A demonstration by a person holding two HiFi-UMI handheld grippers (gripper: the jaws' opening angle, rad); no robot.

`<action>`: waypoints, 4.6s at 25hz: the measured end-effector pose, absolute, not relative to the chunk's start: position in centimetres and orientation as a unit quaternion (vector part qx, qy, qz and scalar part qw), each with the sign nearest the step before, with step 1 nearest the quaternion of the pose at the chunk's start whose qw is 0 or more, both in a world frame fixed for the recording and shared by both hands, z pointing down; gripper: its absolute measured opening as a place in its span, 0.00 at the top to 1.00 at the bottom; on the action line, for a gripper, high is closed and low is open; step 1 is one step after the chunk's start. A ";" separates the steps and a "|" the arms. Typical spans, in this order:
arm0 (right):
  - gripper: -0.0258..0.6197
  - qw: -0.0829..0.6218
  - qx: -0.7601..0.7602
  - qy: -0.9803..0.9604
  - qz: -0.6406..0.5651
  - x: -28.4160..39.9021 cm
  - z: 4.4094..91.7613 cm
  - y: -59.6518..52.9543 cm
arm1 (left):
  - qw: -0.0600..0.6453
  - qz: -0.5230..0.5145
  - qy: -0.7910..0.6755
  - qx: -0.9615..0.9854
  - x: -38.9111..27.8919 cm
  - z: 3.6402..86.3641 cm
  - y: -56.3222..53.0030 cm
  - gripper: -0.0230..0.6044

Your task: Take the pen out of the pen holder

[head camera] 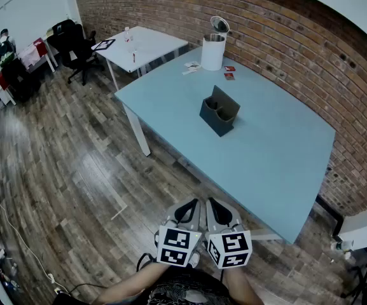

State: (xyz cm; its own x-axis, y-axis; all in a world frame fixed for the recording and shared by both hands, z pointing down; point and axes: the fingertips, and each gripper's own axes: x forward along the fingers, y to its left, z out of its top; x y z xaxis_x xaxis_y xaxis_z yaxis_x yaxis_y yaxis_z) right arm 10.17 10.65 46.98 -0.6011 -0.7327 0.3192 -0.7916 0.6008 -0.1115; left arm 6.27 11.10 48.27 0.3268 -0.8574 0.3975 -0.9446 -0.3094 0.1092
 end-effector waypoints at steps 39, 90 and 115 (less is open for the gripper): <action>0.95 0.140 0.463 -0.865 0.137 6.3 49.3 -5.5 | 0.179 0.137 -0.536 0.813 2.5 49.9 -4.9 0.97; 0.83 0.200 0.554 -0.799 0.118 5.9 51.9 -27.4 | 0.172 0.136 -0.463 0.859 0.1 50.1 -24.6 0.97; 0.89 0.168 0.580 -0.796 0.040 6.2 47.0 -26.1 | 0.170 0.134 -0.457 0.862 -0.9 50.0 -23.3 0.97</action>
